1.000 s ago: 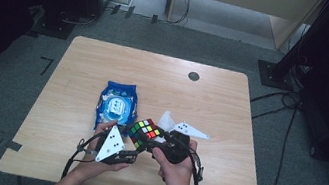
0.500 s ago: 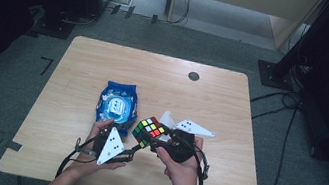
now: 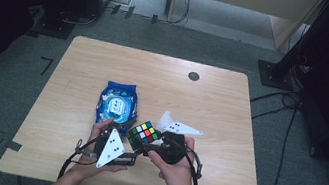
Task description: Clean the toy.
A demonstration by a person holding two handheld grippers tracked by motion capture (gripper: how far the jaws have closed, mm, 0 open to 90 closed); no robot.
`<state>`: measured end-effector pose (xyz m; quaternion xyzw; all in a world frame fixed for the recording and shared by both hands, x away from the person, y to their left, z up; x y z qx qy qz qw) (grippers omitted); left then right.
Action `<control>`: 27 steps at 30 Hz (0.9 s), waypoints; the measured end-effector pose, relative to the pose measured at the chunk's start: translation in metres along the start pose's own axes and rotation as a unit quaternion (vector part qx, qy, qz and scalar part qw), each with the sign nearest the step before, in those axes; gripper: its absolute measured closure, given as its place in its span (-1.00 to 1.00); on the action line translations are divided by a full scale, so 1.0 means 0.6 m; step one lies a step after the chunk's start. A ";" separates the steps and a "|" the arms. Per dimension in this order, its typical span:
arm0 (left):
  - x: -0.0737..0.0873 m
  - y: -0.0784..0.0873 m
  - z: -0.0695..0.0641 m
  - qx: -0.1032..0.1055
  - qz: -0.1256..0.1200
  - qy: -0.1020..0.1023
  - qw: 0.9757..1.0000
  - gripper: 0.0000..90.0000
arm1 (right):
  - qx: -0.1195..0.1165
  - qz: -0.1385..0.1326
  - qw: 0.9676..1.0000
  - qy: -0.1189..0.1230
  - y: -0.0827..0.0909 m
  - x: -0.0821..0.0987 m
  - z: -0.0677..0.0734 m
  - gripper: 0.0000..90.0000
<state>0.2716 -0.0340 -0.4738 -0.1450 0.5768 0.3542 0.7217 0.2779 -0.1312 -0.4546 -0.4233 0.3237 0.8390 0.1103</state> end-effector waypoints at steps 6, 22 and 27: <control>0.010 -0.006 -0.007 0.006 0.014 -0.009 1.000 -0.27 | 0.006 -0.005 1.000 -0.004 0.000 0.000 -0.005 -0.24; 0.036 0.004 0.070 -0.030 0.047 0.081 0.995 -0.24 | 0.072 -0.021 0.994 0.083 0.006 -0.005 -0.082 -0.32; 0.032 0.003 0.061 -0.021 0.043 0.069 0.996 -0.24 | 0.139 0.055 0.986 0.074 -0.039 0.062 -0.168 -0.20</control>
Point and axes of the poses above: each handheld gripper's, and its own axes: y roughly backward along the jaws, x roughly out of its underside, z roughly to its left, the point moved 7 cm from there along -y, roughly forward along the jaws, and after that the axes turned 2 degrees about -x, right-handed, at the moved point
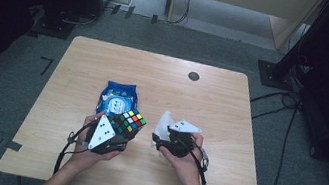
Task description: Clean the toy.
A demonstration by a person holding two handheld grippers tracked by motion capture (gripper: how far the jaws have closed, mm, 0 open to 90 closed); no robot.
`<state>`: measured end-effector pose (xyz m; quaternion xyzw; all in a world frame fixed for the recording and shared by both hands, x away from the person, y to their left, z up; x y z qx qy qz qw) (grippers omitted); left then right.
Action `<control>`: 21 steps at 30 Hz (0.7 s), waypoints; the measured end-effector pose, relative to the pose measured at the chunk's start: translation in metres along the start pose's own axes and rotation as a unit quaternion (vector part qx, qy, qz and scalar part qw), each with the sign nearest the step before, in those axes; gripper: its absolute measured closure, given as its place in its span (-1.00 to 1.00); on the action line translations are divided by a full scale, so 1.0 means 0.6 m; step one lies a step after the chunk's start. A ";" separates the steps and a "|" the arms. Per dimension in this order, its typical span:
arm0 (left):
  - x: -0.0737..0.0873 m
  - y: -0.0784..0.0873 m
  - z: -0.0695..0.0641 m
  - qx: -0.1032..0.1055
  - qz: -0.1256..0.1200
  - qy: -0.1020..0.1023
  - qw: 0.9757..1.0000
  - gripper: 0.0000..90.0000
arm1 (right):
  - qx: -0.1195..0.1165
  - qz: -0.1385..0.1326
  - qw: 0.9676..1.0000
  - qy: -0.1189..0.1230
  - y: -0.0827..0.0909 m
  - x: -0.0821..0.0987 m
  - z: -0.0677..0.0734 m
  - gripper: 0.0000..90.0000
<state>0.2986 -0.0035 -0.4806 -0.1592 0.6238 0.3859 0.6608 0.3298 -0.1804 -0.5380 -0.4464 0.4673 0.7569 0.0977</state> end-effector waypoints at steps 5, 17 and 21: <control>0.001 -0.002 -0.003 0.004 0.000 0.000 1.000 -0.24 | 0.025 0.034 0.999 -0.015 -0.019 0.028 -0.024 0.05; 0.004 -0.007 -0.018 0.015 0.007 -0.008 1.000 -0.24 | -0.052 -0.095 0.994 0.017 0.063 -0.047 0.029 0.99; 0.006 -0.012 -0.032 0.026 0.009 -0.012 1.000 -0.24 | -0.094 -0.177 0.977 0.067 0.127 -0.099 0.099 0.99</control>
Point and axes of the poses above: each handheld gripper's, and its own axes: y roughly backward along the jaws, x roughly out of its underside, z roughly to its left, the point moved 7 cm from there along -y, roughly forward along the jaws, and after that the axes turned 2 degrees about -x, right-handed, at the moved point
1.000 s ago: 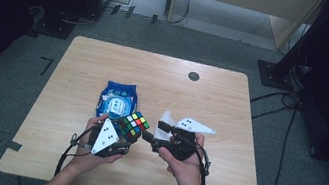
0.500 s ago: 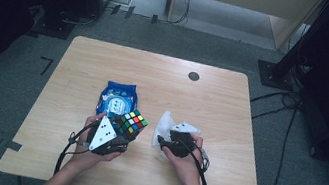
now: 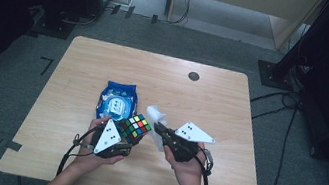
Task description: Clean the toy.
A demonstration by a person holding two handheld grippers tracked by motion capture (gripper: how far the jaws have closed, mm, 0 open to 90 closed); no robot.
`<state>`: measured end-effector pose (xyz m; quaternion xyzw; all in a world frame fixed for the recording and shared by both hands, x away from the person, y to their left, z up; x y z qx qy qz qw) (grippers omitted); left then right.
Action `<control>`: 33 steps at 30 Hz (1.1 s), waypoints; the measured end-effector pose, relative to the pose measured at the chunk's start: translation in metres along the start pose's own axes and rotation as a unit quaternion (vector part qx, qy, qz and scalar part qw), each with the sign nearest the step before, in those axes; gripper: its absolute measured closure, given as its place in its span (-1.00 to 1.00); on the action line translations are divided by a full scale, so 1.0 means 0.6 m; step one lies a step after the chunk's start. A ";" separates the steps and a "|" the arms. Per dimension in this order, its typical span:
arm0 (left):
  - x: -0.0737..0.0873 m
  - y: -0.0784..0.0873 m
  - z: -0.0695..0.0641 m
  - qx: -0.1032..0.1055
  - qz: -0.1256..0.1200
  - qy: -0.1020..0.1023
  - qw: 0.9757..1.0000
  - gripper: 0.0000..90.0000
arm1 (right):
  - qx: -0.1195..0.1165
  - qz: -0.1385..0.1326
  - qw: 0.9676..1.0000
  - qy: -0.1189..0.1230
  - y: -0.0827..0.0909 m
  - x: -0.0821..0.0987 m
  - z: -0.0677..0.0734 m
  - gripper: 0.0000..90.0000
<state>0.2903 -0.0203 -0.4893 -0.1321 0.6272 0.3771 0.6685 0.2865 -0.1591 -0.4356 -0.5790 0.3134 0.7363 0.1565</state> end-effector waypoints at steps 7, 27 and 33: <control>-0.014 0.004 -0.031 0.026 -0.017 -0.021 0.999 -0.24 | -0.048 -0.015 0.998 0.040 -0.002 -0.021 0.067 0.99; -0.007 0.002 -0.020 0.032 -0.016 -0.001 0.999 -0.24 | 0.009 -0.023 1.000 -0.015 0.009 -0.014 0.012 0.98; -0.012 0.003 -0.033 0.037 -0.017 -0.012 0.999 -0.24 | -0.028 -0.017 0.999 0.031 -0.005 -0.018 0.069 0.98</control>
Point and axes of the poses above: each handheld gripper's, and its own axes: y roughly backward along the jaws, x roughly out of its underside, z roughly to its left, the point moved 7 cm from there along -y, roughly forward along the jaws, and after that the axes turned 2 degrees about -x, right-handed, at the moved point
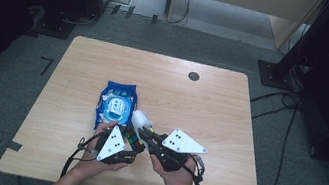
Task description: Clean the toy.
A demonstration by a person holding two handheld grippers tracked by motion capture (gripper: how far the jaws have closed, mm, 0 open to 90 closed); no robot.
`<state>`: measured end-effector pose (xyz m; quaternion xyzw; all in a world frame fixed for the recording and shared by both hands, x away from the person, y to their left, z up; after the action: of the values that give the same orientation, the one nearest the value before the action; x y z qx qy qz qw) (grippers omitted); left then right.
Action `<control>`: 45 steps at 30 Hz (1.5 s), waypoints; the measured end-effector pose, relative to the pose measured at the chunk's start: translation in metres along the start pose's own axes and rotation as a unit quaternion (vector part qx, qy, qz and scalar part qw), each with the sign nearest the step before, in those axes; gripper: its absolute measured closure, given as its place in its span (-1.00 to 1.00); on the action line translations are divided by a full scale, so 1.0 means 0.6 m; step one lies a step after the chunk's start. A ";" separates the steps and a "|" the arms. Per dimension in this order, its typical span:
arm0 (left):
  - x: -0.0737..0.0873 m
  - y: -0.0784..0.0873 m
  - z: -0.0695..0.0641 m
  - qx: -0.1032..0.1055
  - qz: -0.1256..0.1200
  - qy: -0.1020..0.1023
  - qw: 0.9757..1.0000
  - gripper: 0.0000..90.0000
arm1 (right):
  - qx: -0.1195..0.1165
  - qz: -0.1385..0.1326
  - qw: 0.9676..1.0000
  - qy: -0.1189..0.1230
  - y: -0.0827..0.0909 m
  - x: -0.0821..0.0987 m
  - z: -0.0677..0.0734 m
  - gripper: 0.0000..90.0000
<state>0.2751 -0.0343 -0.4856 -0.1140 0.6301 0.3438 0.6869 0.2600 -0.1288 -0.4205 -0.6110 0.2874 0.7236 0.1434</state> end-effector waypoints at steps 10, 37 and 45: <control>-0.002 0.009 0.020 -0.011 -0.005 0.008 1.000 -0.24 | 0.074 0.033 0.996 -0.042 -0.004 0.051 -0.081 0.98; 0.006 0.039 0.098 -0.072 -0.015 0.058 0.996 -0.24 | 0.064 0.028 0.993 -0.094 -0.041 0.074 -0.094 0.04; 0.008 0.012 0.057 -0.064 -0.004 0.041 0.997 -0.24 | 0.029 -0.005 0.986 -0.164 -0.020 0.029 -0.069 -0.36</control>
<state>0.2976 -0.0074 -0.4819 -0.1744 0.6339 0.3755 0.6533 0.2963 -0.1460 -0.4437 -0.4807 0.2778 0.8050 0.2094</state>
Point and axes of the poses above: each handheld gripper's, and its own axes: y roughly backward along the jaws, x roughly out of its underside, z roughly to its left, the point moved 7 cm from there along -y, roughly forward along the jaws, and after that the axes turned 2 degrees about -x, right-handed, at the moved point
